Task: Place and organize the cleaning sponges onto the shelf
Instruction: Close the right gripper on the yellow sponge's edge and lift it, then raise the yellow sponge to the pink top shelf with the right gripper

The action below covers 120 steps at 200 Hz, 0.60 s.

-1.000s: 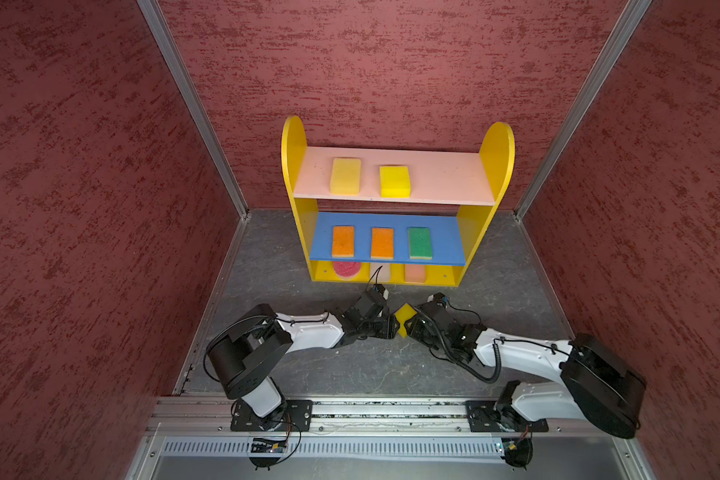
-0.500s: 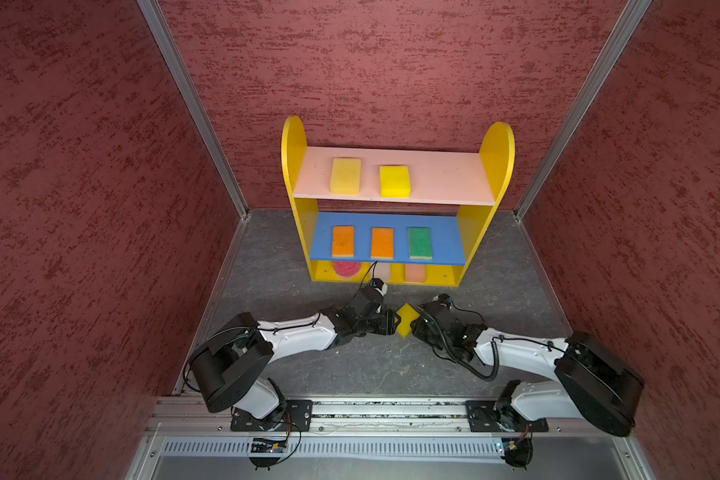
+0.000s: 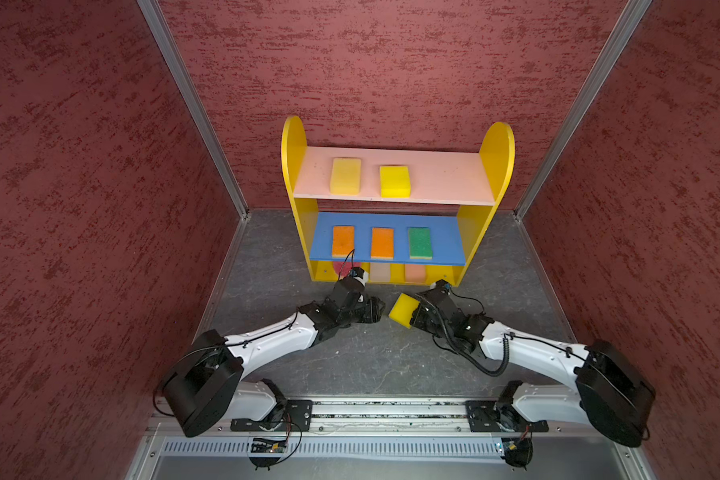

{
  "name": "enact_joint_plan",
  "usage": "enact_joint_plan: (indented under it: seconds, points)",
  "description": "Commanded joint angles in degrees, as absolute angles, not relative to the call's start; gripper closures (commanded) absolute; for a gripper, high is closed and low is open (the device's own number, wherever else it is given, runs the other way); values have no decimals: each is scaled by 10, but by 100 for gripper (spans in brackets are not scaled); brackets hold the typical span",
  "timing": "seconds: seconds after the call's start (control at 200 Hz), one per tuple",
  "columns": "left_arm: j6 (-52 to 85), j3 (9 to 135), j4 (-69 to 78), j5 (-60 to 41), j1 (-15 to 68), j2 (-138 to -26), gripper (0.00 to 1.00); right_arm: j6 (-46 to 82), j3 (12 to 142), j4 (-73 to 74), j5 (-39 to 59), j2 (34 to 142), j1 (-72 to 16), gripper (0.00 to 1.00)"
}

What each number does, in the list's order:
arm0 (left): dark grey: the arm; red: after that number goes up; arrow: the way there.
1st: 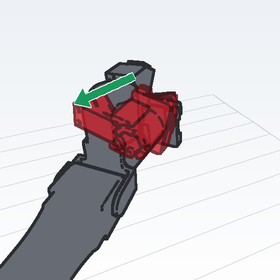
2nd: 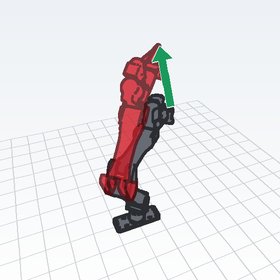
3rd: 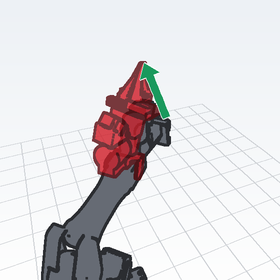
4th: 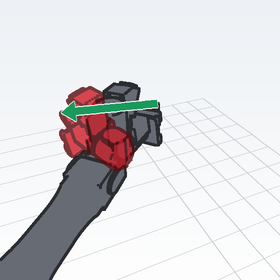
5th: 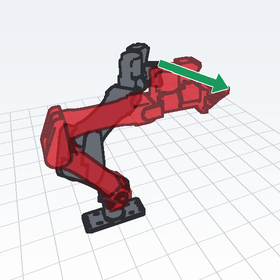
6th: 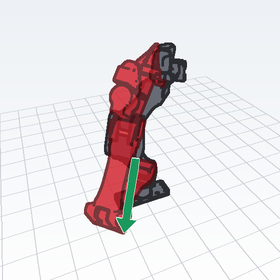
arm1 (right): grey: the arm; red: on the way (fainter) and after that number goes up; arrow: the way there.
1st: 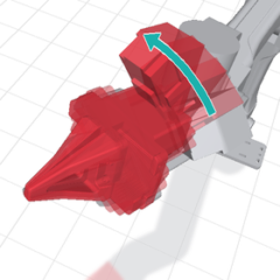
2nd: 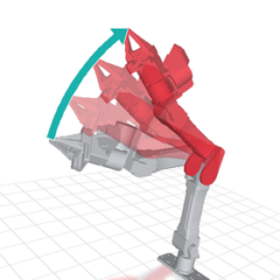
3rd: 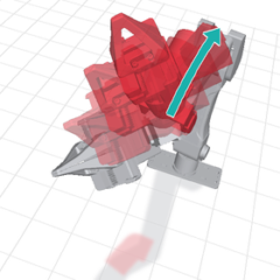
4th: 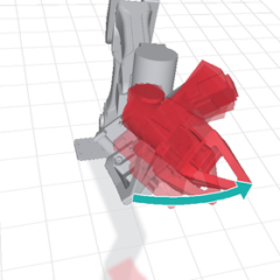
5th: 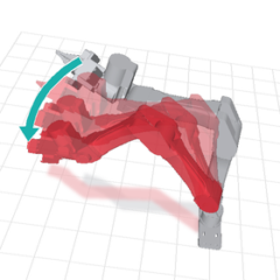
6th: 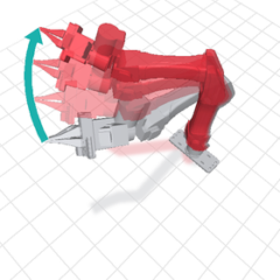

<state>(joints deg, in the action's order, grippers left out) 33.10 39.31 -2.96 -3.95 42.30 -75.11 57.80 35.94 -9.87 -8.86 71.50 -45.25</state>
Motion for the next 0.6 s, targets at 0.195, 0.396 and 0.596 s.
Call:
enact_joint_plan:
  seconds: [0.195, 0.396, 0.596]
  points:
    - [297, 395, -84, -28, 380, -662, 33, 492, 456, -277, -119, 591, -451, 100]
    - [294, 399, -114, -21, 357, -614, 32, 423, 603, -420, -143, 557, -451, 100]
    - [291, 403, -131, -16, 351, -592, 32, 346, 816, -554, -199, 619, -451, 100]
